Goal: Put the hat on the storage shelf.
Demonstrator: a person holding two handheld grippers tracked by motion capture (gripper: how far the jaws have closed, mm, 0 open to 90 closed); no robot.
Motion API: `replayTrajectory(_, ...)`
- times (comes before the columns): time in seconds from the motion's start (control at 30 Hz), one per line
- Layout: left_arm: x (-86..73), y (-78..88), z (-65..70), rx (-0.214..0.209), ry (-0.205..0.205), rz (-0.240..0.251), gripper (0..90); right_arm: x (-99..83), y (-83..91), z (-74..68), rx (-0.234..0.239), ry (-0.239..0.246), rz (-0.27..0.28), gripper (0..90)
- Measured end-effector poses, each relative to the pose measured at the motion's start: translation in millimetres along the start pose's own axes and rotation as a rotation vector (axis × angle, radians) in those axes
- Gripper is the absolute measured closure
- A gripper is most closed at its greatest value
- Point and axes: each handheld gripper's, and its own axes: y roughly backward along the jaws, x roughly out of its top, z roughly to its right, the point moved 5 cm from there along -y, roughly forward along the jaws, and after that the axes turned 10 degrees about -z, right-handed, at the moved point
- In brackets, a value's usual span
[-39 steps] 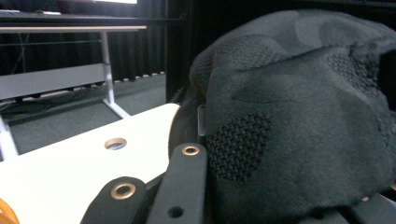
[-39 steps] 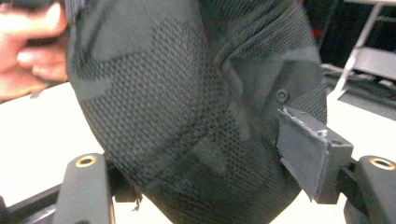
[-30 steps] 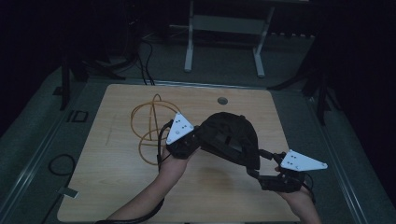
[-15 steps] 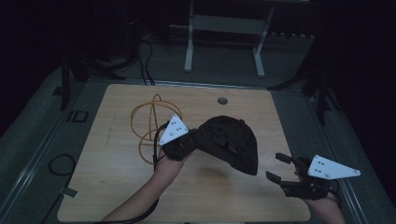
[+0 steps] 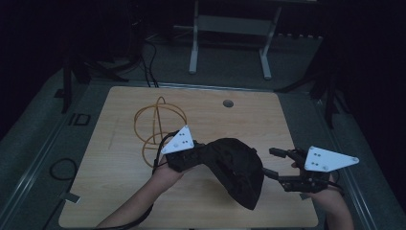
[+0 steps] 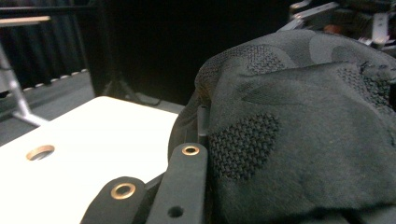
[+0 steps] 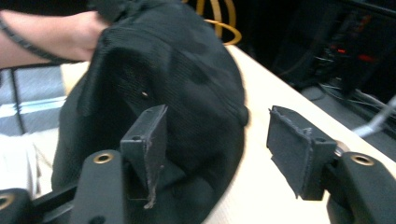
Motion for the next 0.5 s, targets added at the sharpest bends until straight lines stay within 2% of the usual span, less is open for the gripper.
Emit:
replayTrajectory(0.1, 0.7, 2.5, 2.4, -0.034, -0.01, 0.0, 88.8, 7.9, -9.4, -6.3, 0.022, 0.056, -0.03, 39.4)
replayTrajectory(0.13, 1.0, 2.7, 3.9, -0.05, -0.008, -0.005, 88.8, 10.7, -11.9, -7.7, 0.025, 0.069, -0.033, 39.4)
replayTrajectory(0.2, 1.0, 2.7, 3.9, -0.05, -0.008, -0.005, 88.8, 13.5, -14.1, -8.4, 0.028, 0.077, -0.032, 39.5)
replayTrajectory(0.23, 1.9, 2.5, 6.9, -0.073, -0.011, -0.007, 88.8, 18.6, -18.4, -10.7, 0.046, 0.101, -0.027, 40.0)
replayTrajectory(0.4, 3.5, 3.2, 6.9, -0.079, -0.004, 0.004, 88.8, 25.5, -26.6, -15.6, 0.073, 0.138, -0.029, 42.1)
replayTrajectory(0.43, 5.2, 4.5, 5.0, -0.077, 0.007, 0.015, 88.8, 26.5, -28.9, -15.7, 0.084, 0.136, -0.02, 48.6)
replayTrajectory(0.5, 5.7, 5.3, 4.1, -0.084, 0.012, 0.018, 88.8, 26.7, -29.6, -14.9, 0.078, 0.131, -0.005, 56.6)
